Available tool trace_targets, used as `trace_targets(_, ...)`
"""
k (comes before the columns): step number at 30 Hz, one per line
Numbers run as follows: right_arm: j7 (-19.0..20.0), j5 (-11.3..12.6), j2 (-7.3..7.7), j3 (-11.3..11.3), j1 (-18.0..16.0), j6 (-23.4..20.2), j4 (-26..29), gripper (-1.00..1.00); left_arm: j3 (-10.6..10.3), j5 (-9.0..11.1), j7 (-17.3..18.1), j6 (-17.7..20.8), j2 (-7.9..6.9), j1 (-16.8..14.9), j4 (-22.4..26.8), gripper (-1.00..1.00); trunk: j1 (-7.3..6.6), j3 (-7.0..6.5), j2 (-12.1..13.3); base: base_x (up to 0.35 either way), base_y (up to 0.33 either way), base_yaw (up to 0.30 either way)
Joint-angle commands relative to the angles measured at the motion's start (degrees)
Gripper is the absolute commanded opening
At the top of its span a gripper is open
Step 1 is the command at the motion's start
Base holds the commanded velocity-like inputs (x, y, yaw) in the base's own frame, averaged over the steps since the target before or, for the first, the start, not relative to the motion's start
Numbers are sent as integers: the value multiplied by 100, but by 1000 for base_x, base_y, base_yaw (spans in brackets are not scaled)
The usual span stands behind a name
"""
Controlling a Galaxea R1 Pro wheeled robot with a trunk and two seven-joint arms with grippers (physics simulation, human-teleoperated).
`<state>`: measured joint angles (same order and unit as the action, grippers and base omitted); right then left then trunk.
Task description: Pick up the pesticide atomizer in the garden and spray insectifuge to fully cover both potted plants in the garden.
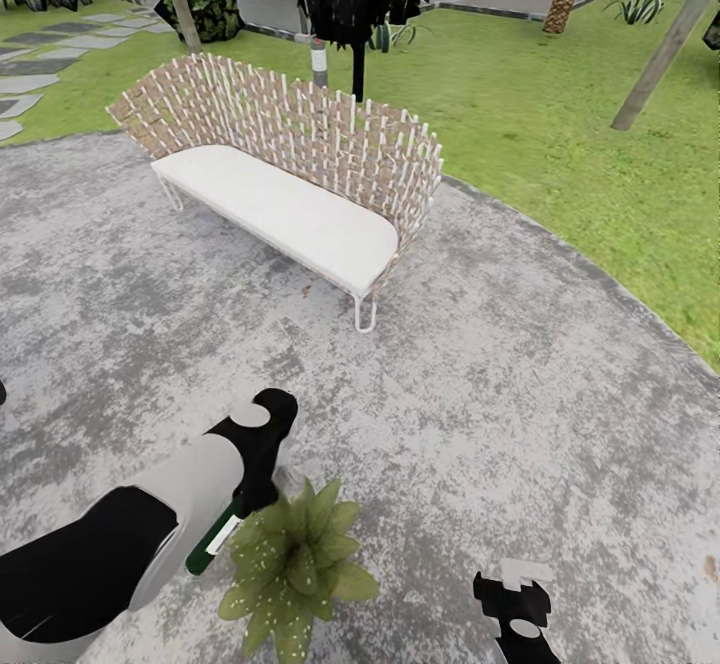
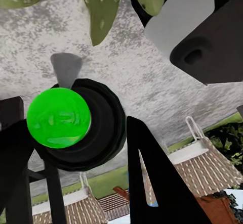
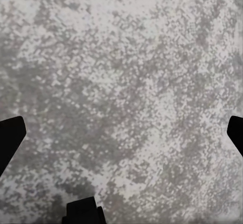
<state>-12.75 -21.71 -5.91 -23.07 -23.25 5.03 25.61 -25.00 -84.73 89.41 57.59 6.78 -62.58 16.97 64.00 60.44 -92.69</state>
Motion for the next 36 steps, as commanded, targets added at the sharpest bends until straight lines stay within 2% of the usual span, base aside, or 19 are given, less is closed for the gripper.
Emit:
trace_targets(1,2,-46,-7,-42,-4,25,-3,100,4,-58,59,59,-13,-9,107,-100,0,3,-2,0,0,-5)
trace_targets(7,4,-51,-7,-49,-4,25,-9,100,-12,-69,59,29,-67,16,218,-100,0,3,-2,0,0,-53)
trace_targets(13,3,-52,-7,-41,-4,23,-12,100,-18,-68,59,45,-20,66,239,-100,0,3,-2,0,0,-210)
trace_targets(16,3,-52,-7,-40,-4,24,-12,100,-15,-69,59,42,-83,44,238,-100,0,3,-2,0,0,-25)
trace_targets(17,3,-52,-7,-40,-4,23,-12,100,-14,-69,59,42,-151,38,238,-100,0,3,-2,0,0,-6)
trace_targets(19,7,-52,-7,-40,-4,19,-12,100,-7,-69,59,41,-413,10,244,-100,0,3,-2,0,0,-2)
trace_targets(21,5,-52,-7,-40,-4,20,-12,100,-6,-69,59,41,-530,7,250,-100,0,3,-2,0,0,0)
trace_targets(24,5,-52,-7,-40,-4,21,-14,100,-9,-69,59,41,-502,56,268,-100,0,3,-2,0,0,0)
trace_targets(27,5,-52,-7,-40,-4,20,-62,100,1,-69,59,41,-339,90,460,-100,0,3,-2,0,0,0)
trace_targets(29,2,-49,-7,-40,-4,24,-201,100,22,-71,59,41,-295,103,620,-100,0,3,-2,0,0,0)
trace_targets(31,2,-49,-7,-40,-4,24,-239,100,28,-73,59,41,-335,99,652,-100,0,3,-2,0,0,0)
trace_targets(36,3,-44,-7,-46,-4,25,-250,100,25,-76,59,41,-594,99,782,-100,0,3,-2,0,0,0)
